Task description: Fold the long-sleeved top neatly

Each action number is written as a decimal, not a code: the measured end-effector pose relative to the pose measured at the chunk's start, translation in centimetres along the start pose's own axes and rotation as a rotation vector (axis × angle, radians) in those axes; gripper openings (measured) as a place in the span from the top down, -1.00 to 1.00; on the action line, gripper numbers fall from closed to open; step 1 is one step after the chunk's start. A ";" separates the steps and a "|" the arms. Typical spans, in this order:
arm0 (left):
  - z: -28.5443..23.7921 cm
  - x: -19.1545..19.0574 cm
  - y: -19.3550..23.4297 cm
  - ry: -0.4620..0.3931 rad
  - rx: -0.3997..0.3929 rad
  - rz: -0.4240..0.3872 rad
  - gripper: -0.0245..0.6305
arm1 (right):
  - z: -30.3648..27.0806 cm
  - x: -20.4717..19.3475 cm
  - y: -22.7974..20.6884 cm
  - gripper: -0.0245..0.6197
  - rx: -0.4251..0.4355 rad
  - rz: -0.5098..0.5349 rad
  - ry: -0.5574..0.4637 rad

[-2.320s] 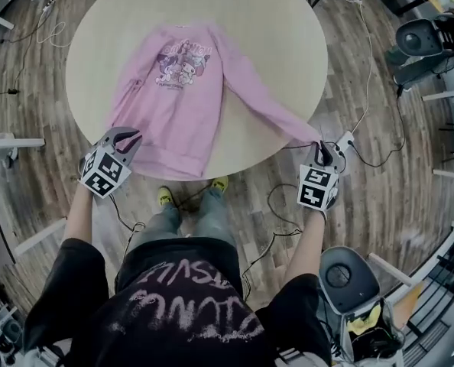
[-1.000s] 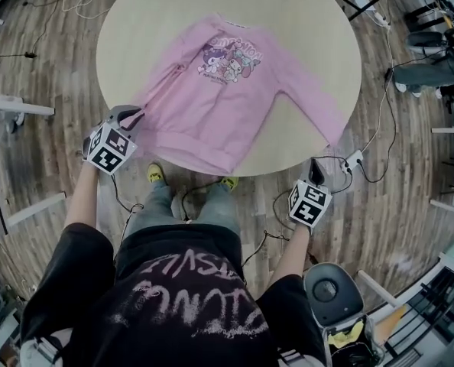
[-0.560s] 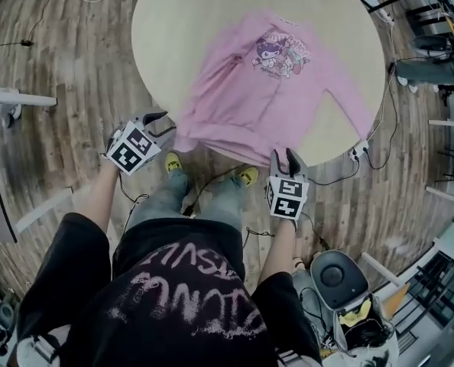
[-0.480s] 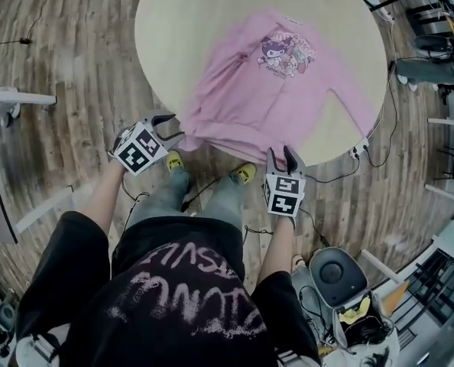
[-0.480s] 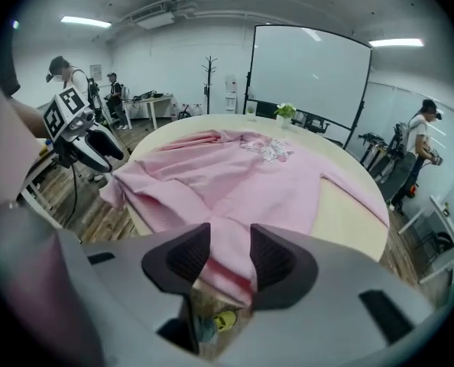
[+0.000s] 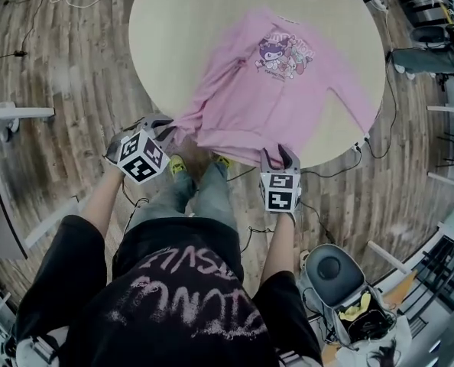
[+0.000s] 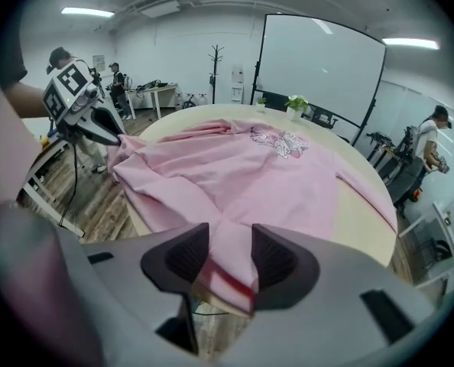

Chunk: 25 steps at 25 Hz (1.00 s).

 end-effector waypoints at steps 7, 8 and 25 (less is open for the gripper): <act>8.1 -1.1 13.1 0.066 0.310 -0.171 0.74 | -0.7 0.2 -0.1 0.39 0.017 -0.003 0.024; 9.0 -1.2 14.8 0.076 0.352 -0.188 0.74 | -0.7 0.1 -0.1 0.40 0.019 0.001 0.031; 4.4 -7.6 19.8 0.230 0.475 -0.479 0.67 | -0.3 0.0 -1.3 0.42 -0.015 0.008 0.114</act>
Point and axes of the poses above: the fingertips, and each gripper's own axes: z backward along the fingers, y to its left, x out of its top, the point moved 8 cm from there along z, backward along the fingers, and after that the axes turned 3 degrees about y, right-handed, at the moved point
